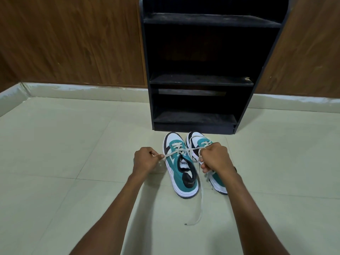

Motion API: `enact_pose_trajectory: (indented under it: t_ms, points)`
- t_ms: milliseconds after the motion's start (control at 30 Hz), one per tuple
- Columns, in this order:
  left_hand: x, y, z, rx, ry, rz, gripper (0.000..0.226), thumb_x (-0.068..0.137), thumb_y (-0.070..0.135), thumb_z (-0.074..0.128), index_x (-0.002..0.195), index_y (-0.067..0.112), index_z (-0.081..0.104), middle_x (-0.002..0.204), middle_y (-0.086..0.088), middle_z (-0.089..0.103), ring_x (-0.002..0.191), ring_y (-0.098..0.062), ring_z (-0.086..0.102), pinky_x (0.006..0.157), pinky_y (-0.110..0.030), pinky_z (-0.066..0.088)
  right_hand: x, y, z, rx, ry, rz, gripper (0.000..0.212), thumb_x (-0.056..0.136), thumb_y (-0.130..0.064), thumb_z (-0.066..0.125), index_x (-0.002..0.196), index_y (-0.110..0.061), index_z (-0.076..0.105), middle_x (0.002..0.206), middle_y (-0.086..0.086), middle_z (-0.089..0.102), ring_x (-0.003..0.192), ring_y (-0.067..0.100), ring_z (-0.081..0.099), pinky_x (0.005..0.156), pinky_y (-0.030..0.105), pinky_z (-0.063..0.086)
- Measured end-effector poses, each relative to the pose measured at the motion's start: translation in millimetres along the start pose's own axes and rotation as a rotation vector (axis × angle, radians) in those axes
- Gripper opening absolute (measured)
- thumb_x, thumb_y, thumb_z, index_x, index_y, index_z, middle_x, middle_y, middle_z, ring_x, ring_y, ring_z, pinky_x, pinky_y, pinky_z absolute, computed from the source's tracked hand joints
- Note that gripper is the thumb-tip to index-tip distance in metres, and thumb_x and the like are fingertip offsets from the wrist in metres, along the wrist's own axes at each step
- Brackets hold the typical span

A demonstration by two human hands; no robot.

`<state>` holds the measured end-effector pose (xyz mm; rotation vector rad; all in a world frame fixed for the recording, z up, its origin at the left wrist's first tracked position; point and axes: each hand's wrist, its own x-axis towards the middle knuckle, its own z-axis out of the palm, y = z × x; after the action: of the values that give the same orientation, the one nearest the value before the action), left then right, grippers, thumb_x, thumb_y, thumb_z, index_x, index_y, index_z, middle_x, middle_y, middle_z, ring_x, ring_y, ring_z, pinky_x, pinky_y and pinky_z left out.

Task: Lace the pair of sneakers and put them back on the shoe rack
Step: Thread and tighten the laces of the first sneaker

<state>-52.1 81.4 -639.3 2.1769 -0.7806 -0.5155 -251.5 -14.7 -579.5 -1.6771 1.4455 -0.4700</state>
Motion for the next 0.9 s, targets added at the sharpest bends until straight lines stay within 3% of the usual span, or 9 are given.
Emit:
enact_pose_trajectory:
  t_ms: [100,200,333,533,633,700,767,833,900]
  points:
    - [-6.8,-0.3,5.0,0.265,0.071,0.106,0.023,0.083,0.035,0.074,0.105,0.027,0.072,0.114,0.0,0.057,0.125,-0.028,0.042,0.097,-0.038,0.033,-5.8,-0.5,5.3,-0.216,-0.012,-0.117,0.017,0.088,-0.012,0.056,0.098,-0.007,0.07,0.081,0.01,0.07,0.071,0.026,0.068,0.07,0.03,0.056]
    - [-11.4,11.7,12.2,0.06,-0.086,0.262,0.037,0.087,0.02,0.073,0.123,0.023,0.069,0.129,-0.002,0.059,0.125,-0.023,0.05,0.105,-0.034,0.041,-5.3,-2.6,12.5,-0.296,-0.092,-0.195,0.041,0.085,-0.011,0.067,0.126,-0.012,0.067,0.111,0.008,0.073,0.101,0.024,0.067,0.096,0.033,0.053]
    - [-16.2,19.3,16.3,0.064,-0.118,0.342,0.027,0.093,0.014,0.069,0.12,0.014,0.074,0.117,-0.005,0.071,0.095,-0.014,0.064,0.086,-0.021,0.05,-2.4,-1.9,17.1,-0.339,-0.111,-0.265,0.023,0.091,-0.018,0.073,0.112,-0.015,0.078,0.103,0.005,0.078,0.085,0.016,0.068,0.078,0.024,0.05]
    - [-9.6,2.4,8.8,0.059,-0.006,0.313,0.024,0.097,0.012,0.062,0.115,0.015,0.077,0.113,-0.006,0.075,0.098,-0.017,0.067,0.086,-0.022,0.048,0.4,6.6,5.8,-0.483,0.089,-0.201,0.021,0.095,-0.019,0.064,0.107,-0.007,0.077,0.107,0.014,0.074,0.093,0.028,0.065,0.085,0.032,0.052]
    - [-9.5,4.1,10.6,0.103,-0.041,0.25,0.026,0.101,0.017,0.054,0.116,0.014,0.075,0.113,-0.007,0.074,0.096,-0.019,0.063,0.085,-0.031,0.05,-1.7,9.0,6.1,-0.481,0.06,-0.184,0.018,0.094,-0.018,0.063,0.101,-0.005,0.074,0.096,0.01,0.067,0.085,0.026,0.057,0.084,0.031,0.051]
    - [-10.6,11.2,9.5,-0.002,-0.082,0.187,0.023,0.103,0.019,0.053,0.11,0.013,0.074,0.108,-0.007,0.074,0.095,-0.022,0.064,0.084,-0.036,0.053,-2.4,11.1,8.7,-0.373,0.017,-0.223,0.015,0.094,-0.02,0.064,0.091,-0.01,0.075,0.091,0.007,0.071,0.086,0.025,0.063,0.08,0.03,0.05]
    - [-10.0,18.8,4.2,-0.25,-0.204,0.101,0.021,0.103,0.016,0.053,0.101,0.011,0.073,0.1,-0.006,0.074,0.093,-0.022,0.064,0.079,-0.035,0.057,-2.0,13.5,9.9,-0.074,-0.017,-0.174,0.019,0.094,-0.023,0.064,0.082,-0.013,0.074,0.088,0.006,0.075,0.087,0.025,0.067,0.077,0.033,0.052]
    - [-8.6,23.6,-7.1,-0.414,-0.382,0.074,0.023,0.103,0.012,0.051,0.101,0.006,0.074,0.101,-0.006,0.074,0.093,-0.019,0.064,0.071,-0.025,0.056,1.8,16.4,14.5,0.311,-0.065,-0.084,0.021,0.095,-0.022,0.064,0.08,-0.011,0.075,0.088,0.006,0.077,0.09,0.025,0.071,0.089,0.042,0.058]
    - [-8.7,26.4,-19.2,-0.43,-0.541,0.088,0.025,0.104,0.011,0.049,0.102,0.003,0.073,0.104,-0.008,0.074,0.093,-0.017,0.065,0.074,-0.024,0.058,4.8,17.1,23.3,0.587,-0.117,-0.034,0.024,0.099,-0.019,0.061,0.084,-0.006,0.074,0.095,0.005,0.08,0.098,0.022,0.074,0.1,0.043,0.056]
